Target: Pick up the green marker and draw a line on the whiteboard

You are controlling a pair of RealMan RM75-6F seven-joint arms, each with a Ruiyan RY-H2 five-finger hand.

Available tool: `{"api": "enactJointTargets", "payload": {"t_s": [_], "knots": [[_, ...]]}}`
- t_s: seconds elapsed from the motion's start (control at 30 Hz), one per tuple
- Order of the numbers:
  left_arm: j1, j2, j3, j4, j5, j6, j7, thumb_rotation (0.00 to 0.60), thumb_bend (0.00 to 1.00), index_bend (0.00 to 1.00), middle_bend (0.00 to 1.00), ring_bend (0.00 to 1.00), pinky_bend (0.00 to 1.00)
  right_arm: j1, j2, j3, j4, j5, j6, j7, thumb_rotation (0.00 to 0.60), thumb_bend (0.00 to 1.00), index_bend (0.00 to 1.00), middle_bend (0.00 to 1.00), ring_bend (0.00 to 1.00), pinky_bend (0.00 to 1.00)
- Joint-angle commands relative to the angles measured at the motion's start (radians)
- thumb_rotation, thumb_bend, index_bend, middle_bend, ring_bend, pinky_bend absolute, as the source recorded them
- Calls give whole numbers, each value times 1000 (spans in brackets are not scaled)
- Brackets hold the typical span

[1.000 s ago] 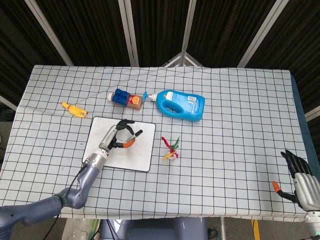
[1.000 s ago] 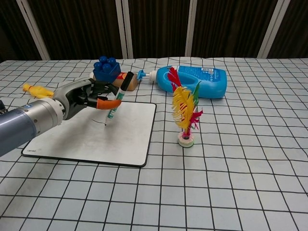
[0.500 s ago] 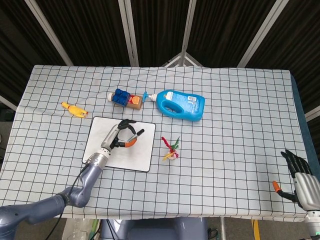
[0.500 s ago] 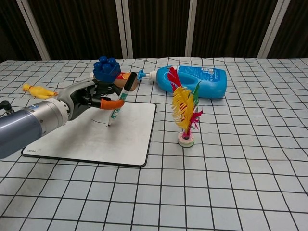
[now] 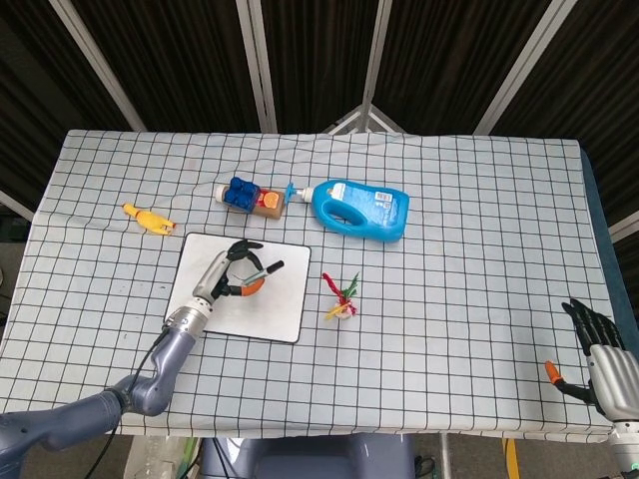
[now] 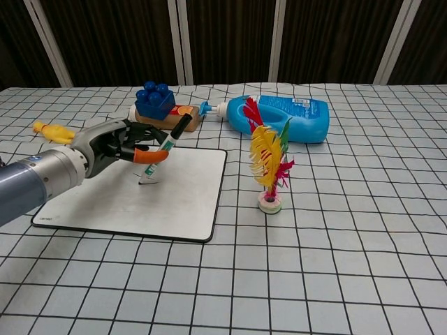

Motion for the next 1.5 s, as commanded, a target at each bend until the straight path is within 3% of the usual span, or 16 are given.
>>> {"api": "enactJointTargets", "payload": {"t_s": [0.03, 0.47, 0.7, 0.87, 1.07, 1.5], "knots": [[18, 26, 8, -33, -5, 4, 8, 600, 567, 703, 176, 0, 17, 0, 0, 0, -1, 0, 0, -2, 600, 354, 0, 0, 0, 0], [128, 233, 6, -328, 19, 83, -35, 600, 566, 703, 176, 0, 18, 3, 3, 5, -9, 7, -4, -1, 600, 354, 0, 0, 0, 0], [164, 342, 11, -416, 37, 142, 51, 600, 558, 704, 176, 0, 17, 4, 5, 6, -11, 10, -7, -3, 600, 354, 0, 0, 0, 0], [173, 384, 45, -398, 53, 165, 187, 600, 539, 704, 176, 0, 17, 5, 6, 5, -12, 8, -7, -5, 600, 354, 0, 0, 0, 0], [172, 409, 96, -341, 46, 188, 444, 600, 510, 703, 175, 0, 17, 3, 7, 4, -16, 9, -6, -12, 600, 354, 0, 0, 0, 0], [149, 306, 123, -178, -92, 183, 775, 600, 378, 645, 132, 0, 16, -1, 2, 1, -13, 12, -3, -28, 600, 354, 0, 0, 0, 0]]}}
